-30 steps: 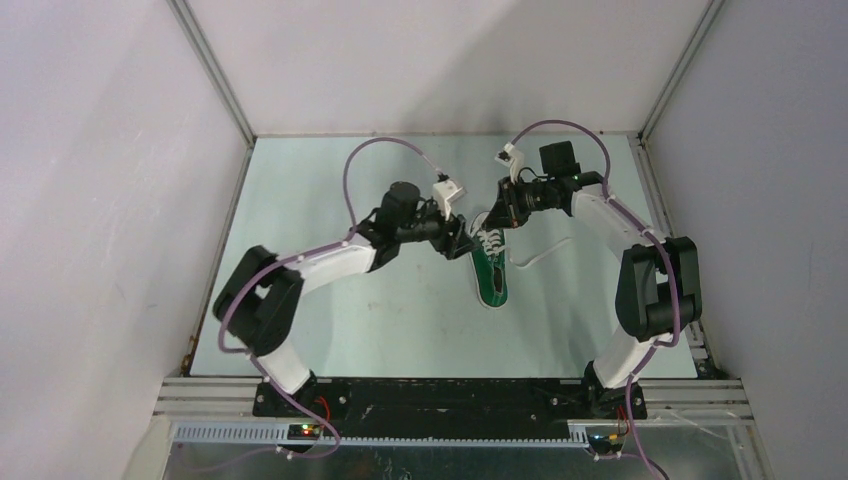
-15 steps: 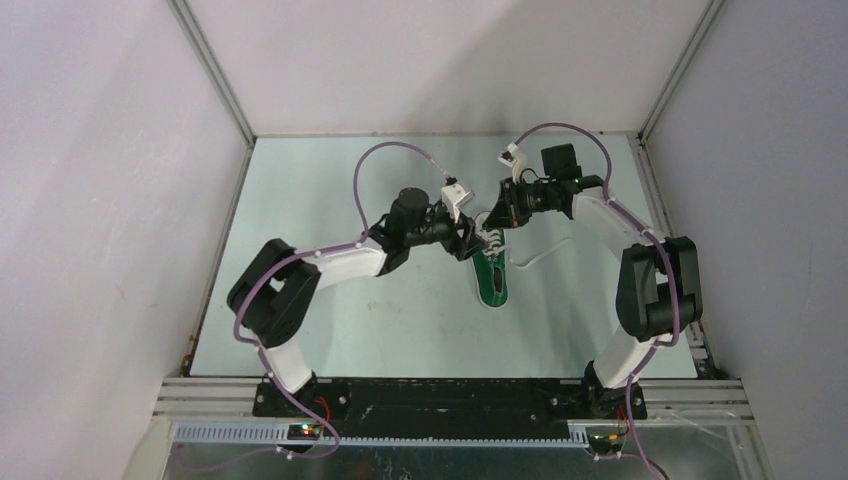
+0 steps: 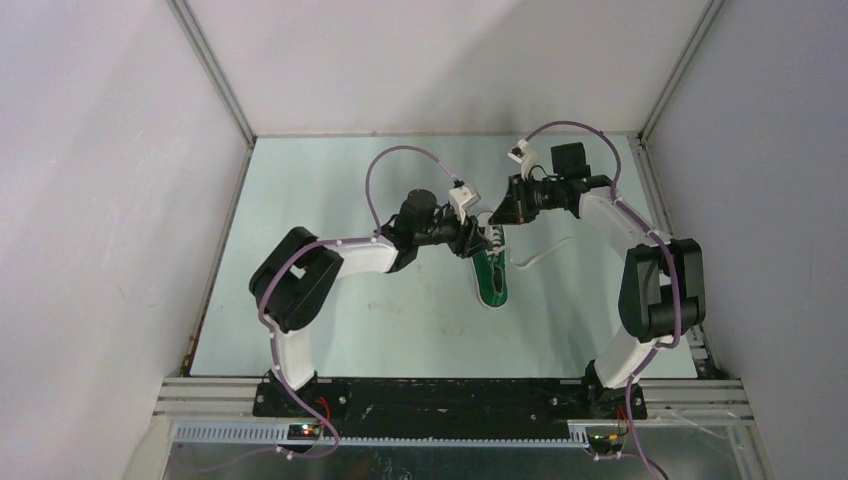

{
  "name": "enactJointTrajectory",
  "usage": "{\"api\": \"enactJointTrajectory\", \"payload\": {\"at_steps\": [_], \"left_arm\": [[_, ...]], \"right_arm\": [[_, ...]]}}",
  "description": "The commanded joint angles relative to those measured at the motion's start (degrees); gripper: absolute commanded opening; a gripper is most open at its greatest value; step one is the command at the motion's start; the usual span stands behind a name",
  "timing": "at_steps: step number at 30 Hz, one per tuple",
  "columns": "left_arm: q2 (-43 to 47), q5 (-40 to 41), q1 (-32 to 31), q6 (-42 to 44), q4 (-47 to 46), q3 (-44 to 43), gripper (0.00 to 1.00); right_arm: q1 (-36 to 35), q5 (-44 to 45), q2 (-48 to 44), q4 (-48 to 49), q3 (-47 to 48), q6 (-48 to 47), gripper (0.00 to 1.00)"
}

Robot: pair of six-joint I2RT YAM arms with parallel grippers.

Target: Tie the shoes

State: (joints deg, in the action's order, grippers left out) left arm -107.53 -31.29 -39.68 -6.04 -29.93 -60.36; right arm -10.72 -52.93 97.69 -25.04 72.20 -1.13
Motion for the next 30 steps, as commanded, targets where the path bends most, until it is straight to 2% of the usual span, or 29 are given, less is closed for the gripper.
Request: {"api": "enactJointTrajectory", "payload": {"at_steps": [1,5,11,15,19,25,30], "left_arm": [[-0.8,-1.5,0.4,-1.5,-5.4,-0.7,0.48],[-1.5,-1.7,0.7,-1.5,-6.4,-1.0,0.46],[-1.7,-0.1,1.5,0.4,-6.2,-1.8,0.62],[-2.2,0.2,1.8,2.4,-5.3,-2.9,0.68],[-3.5,-4.0,1.7,2.7,-6.1,-4.3,0.7],[-6.3,-14.6,1.4,3.0,-4.4,-7.9,0.63],[-6.0,-15.5,1.6,2.7,-3.6,-6.5,0.48]], "right_arm": [[0.3,-0.7,-2.3,1.3,0.1,0.9,0.0],[0.6,-0.9,-2.4,0.7,0.1,0.6,0.0],[1.4,-1.1,-2.7,0.7,-0.4,0.7,0.0],[1.4,-1.1,-2.9,0.7,-0.6,0.5,0.0],[1.5,-1.4,-2.9,0.7,-0.6,0.6,0.0],[1.7,-1.9,-2.8,1.0,-0.6,0.7,0.0],[2.0,-1.9,-2.8,1.2,-0.6,0.9,0.0]]}}
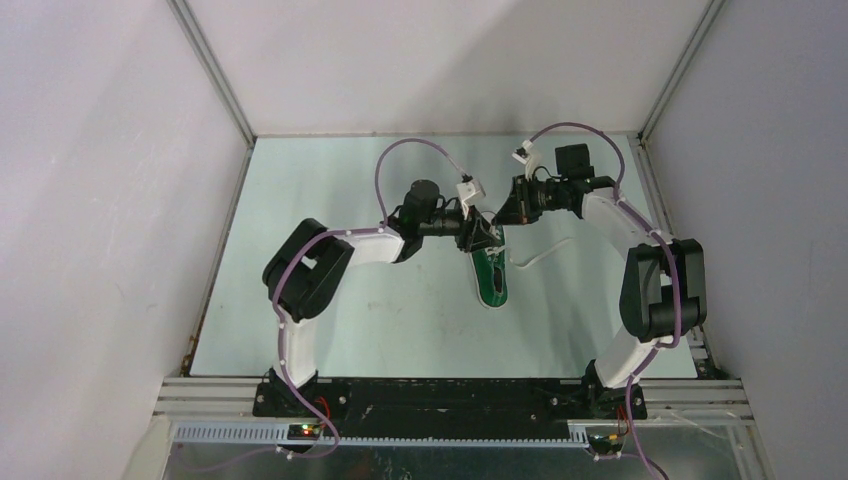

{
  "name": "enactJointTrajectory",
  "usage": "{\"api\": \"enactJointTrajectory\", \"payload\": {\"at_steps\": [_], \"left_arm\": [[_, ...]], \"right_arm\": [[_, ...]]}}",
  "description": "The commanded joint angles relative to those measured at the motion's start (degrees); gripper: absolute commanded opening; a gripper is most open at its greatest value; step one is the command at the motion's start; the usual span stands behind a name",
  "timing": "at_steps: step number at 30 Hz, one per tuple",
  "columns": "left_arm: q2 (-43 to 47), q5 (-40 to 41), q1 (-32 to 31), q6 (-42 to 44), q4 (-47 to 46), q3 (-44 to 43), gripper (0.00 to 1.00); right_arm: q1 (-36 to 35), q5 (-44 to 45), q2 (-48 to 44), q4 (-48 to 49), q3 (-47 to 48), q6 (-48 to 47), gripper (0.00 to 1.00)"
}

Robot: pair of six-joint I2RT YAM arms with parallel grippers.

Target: Tie the shoes

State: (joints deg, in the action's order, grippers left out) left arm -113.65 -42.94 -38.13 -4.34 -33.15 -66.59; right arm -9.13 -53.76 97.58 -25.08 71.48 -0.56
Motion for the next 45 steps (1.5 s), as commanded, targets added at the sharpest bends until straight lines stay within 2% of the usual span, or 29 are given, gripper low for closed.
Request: {"api": "enactJointTrajectory", "payload": {"at_steps": [1,5,11,21,34,45], "left_arm": [[0.2,-3.7,0.2,0.1,-0.8,0.1,0.46],[0.6,-4.5,0.4,-1.7,-1.3,1.6,0.38],[0.5,-3.9,0.4,-1.6,-0.3,1.9,0.34],[-1.3,-5.0,0.6,-2.4,0.0,1.7,0.36],[-1.8,-3.1,1.2,-1.0,2.3,1.5,0.28],[-2.9,-3.3,1.3,-2.6,2.3,-0.1,0.28]], "right_arm": [[0.5,-1.1,-2.7,1.3,0.1,0.3,0.0],[0.6,-0.9,-2.6,1.3,0.1,0.3,0.0],[0.7,-0.9,-2.6,1.5,0.1,0.3,0.0],[0.8,-0.8,-2.6,1.3,0.1,0.3,0.0],[1.1,-0.9,-2.2,1.6,0.1,0.3,0.0],[1.3,-0.7,-2.1,1.4,0.1,0.3,0.0]]}}
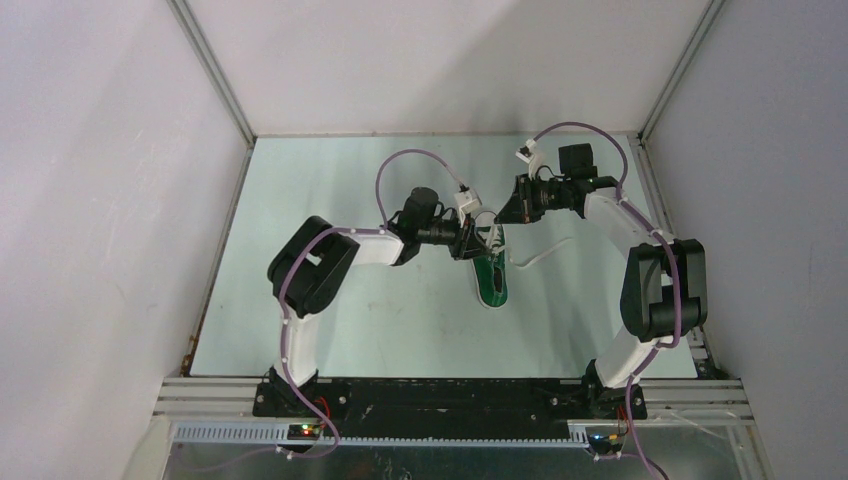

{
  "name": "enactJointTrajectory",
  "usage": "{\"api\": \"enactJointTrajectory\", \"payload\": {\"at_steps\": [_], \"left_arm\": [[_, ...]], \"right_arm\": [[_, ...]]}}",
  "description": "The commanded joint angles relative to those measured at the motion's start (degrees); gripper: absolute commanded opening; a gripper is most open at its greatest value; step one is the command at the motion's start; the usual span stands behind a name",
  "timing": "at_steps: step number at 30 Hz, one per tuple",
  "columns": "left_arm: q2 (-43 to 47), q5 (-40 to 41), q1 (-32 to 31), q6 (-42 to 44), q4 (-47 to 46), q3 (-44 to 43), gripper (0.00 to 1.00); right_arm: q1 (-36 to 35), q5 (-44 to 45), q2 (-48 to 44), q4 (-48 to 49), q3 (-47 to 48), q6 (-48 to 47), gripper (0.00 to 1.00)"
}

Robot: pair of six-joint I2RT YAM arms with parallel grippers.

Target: Tie the shoes

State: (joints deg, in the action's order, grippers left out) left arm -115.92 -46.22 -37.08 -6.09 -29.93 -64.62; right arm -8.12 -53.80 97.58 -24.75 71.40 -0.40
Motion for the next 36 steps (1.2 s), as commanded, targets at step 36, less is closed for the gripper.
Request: {"api": "enactJointTrajectory", "payload": {"at_steps": [36], "left_arm": [[-0.8,-2.4,0.3,-3.5,-1.2,-3.1,0.0]], "right_arm": [[9.3,14.9,-3.5,-12.3,4.0,-6.3,0.38]]}}
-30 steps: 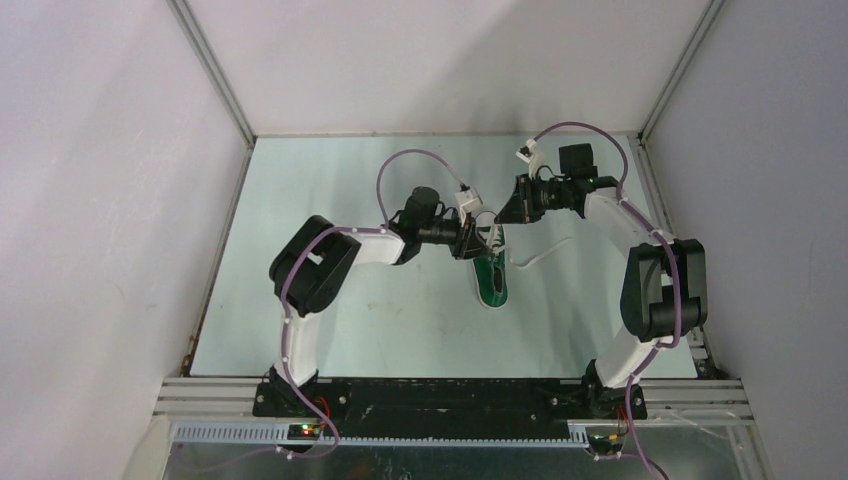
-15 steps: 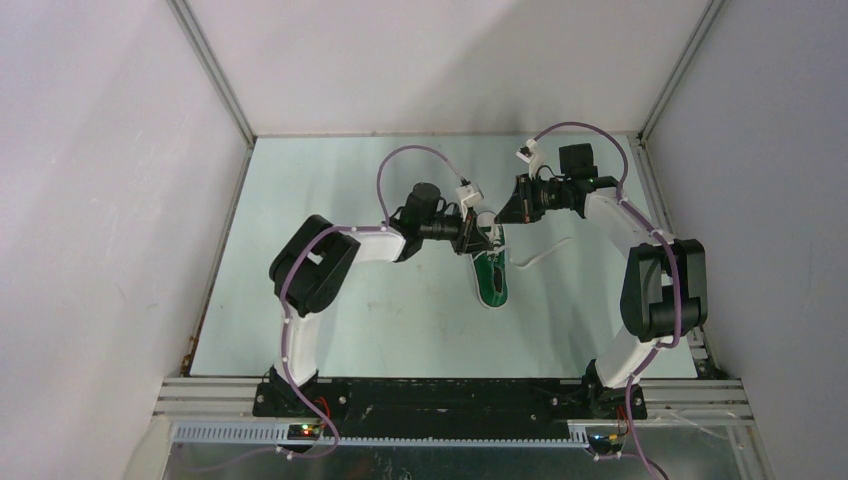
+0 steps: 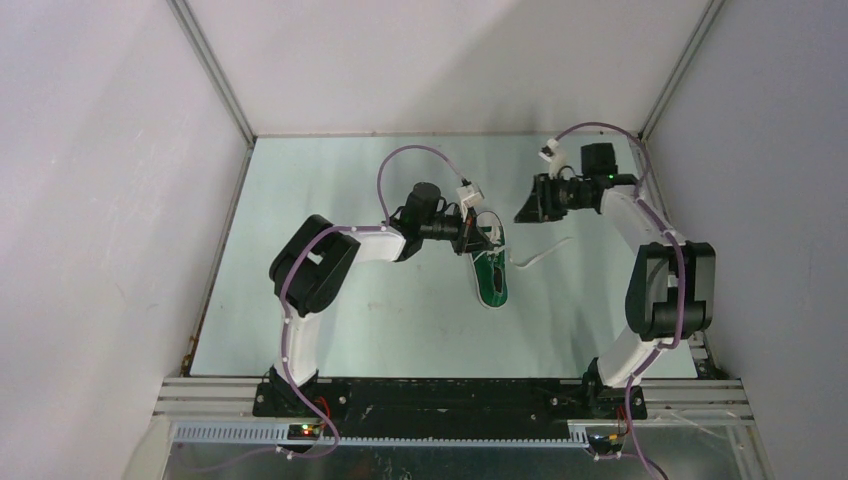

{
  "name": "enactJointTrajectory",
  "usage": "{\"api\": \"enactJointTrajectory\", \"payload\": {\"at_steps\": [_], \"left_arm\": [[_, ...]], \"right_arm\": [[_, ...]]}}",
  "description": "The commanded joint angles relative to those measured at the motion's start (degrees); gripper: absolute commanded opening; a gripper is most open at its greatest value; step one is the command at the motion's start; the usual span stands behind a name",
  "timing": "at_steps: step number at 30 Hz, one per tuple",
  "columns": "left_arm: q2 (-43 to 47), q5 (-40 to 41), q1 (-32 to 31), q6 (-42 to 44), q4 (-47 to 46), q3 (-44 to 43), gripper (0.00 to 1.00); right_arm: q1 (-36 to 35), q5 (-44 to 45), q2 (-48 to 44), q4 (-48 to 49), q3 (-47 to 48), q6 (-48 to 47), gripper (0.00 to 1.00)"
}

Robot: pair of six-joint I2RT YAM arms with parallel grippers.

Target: Tie the shoes

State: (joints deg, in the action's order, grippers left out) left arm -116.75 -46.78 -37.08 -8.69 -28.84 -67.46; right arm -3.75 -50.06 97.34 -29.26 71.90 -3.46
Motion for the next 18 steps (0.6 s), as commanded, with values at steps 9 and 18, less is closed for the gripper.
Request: {"api": "enactJointTrajectory", "payload": {"at_steps": [9,18], "left_arm": [[0.9,-2.3,0.3,-1.1,-0.5,-0.3,0.0],[2.8,-2.7,0.2,1.9,5.0,-0.2,0.0]], "right_arm": [[7.3,38.6,0.6,-13.2,1.6,14.5,0.45],[4.7,51.6,7.9,-12.0,5.5,27.8,0.44]]}}
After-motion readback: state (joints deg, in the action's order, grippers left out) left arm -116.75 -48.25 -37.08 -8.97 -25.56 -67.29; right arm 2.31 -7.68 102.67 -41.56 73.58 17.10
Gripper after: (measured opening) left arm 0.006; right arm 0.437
